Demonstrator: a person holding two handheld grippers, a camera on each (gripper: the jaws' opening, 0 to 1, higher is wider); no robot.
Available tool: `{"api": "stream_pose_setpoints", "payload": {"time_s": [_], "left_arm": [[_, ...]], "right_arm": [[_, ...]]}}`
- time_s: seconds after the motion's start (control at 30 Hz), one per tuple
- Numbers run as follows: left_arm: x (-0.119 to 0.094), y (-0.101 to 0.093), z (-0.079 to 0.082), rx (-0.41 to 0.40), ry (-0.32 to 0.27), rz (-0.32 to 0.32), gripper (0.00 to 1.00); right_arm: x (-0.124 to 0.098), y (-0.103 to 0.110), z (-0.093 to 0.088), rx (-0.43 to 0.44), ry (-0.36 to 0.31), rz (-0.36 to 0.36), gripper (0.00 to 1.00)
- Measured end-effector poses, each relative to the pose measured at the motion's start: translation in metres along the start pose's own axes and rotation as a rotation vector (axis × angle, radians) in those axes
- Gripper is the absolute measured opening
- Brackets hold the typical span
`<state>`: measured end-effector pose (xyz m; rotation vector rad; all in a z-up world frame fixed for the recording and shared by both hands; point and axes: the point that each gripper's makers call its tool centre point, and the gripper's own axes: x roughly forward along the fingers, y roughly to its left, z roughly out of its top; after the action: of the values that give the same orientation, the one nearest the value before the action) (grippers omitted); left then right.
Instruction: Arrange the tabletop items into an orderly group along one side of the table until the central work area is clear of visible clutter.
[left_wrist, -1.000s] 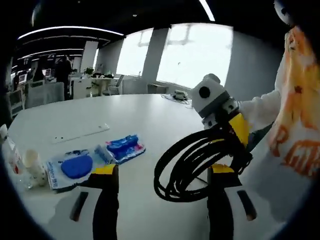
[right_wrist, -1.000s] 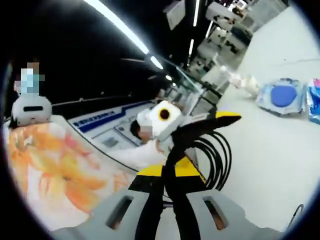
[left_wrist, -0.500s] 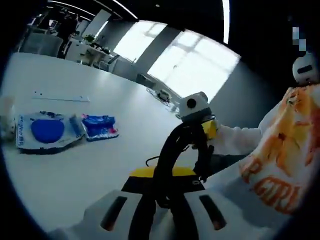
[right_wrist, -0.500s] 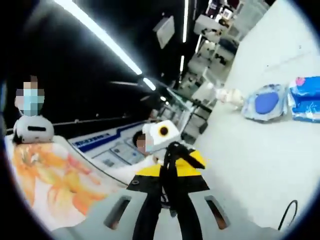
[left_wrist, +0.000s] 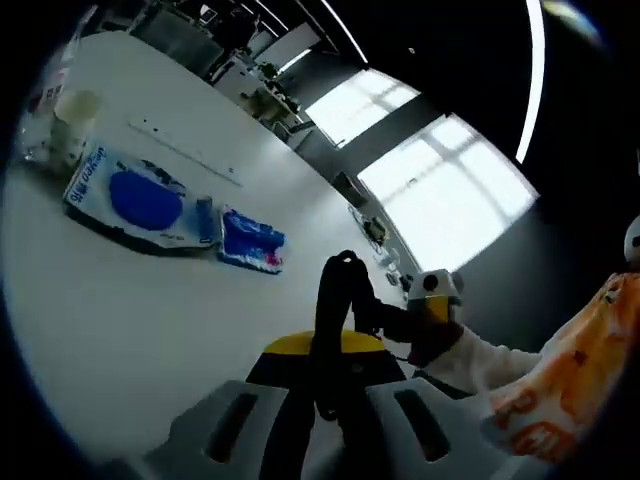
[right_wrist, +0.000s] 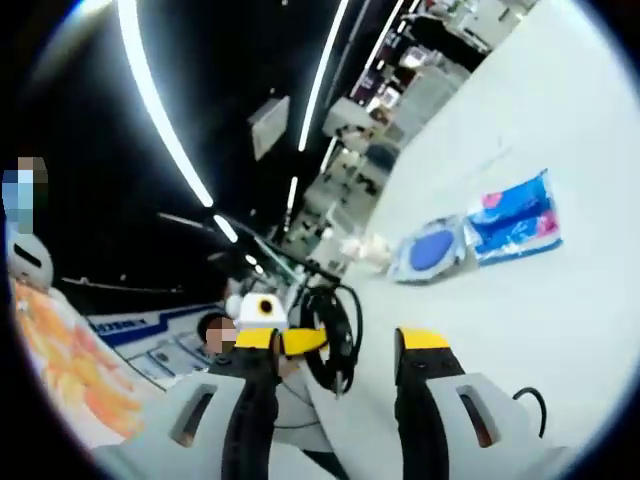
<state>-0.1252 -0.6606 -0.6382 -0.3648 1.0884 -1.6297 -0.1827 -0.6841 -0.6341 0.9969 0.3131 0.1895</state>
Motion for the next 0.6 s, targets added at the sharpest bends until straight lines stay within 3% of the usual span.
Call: {"api": "stream_pose_setpoints", "payload": {"time_s": [0.1, 0.13, 0.17, 0.27, 0.3, 0.33, 0.47, 0.6], "left_arm": [[0.011, -0.005, 0.001, -0.015, -0.002, -0.013, 0.02], [0.016, -0.004, 0.003, -0.018, -0.002, -0.020, 0.02], [0.019, -0.005, 0.004, -0.020, -0.003, -0.021, 0.02], [0.019, -0.005, 0.014, -0.070, -0.046, -0.048, 0.02], [0.020, -0.005, 0.015, -0.067, -0.044, -0.051, 0.02], [0.021, -0.004, 0.017, -0.071, -0.047, -0.048, 0.02], [0.028, -0.002, 0.020, -0.087, -0.042, -0.050, 0.02], [0.038, 0.000, 0.026, -0.121, -0.049, -0.055, 0.02]], "right_arm": [[0.011, -0.012, -0.009, -0.050, 0.018, -0.059, 0.42], [0.013, -0.011, -0.009, -0.039, 0.011, -0.050, 0.35], [0.012, -0.022, -0.010, -0.014, 0.007, -0.104, 0.32], [0.009, -0.038, -0.005, 0.042, -0.034, -0.140, 0.13], [0.009, -0.034, 0.000, 0.137, -0.067, -0.094, 0.12], [0.008, -0.037, 0.002, 0.166, -0.082, -0.089, 0.12], [0.009, -0.042, 0.004, 0.136, -0.079, -0.120, 0.11], [0.009, -0.052, 0.013, 0.183, -0.122, -0.140, 0.11]]}}
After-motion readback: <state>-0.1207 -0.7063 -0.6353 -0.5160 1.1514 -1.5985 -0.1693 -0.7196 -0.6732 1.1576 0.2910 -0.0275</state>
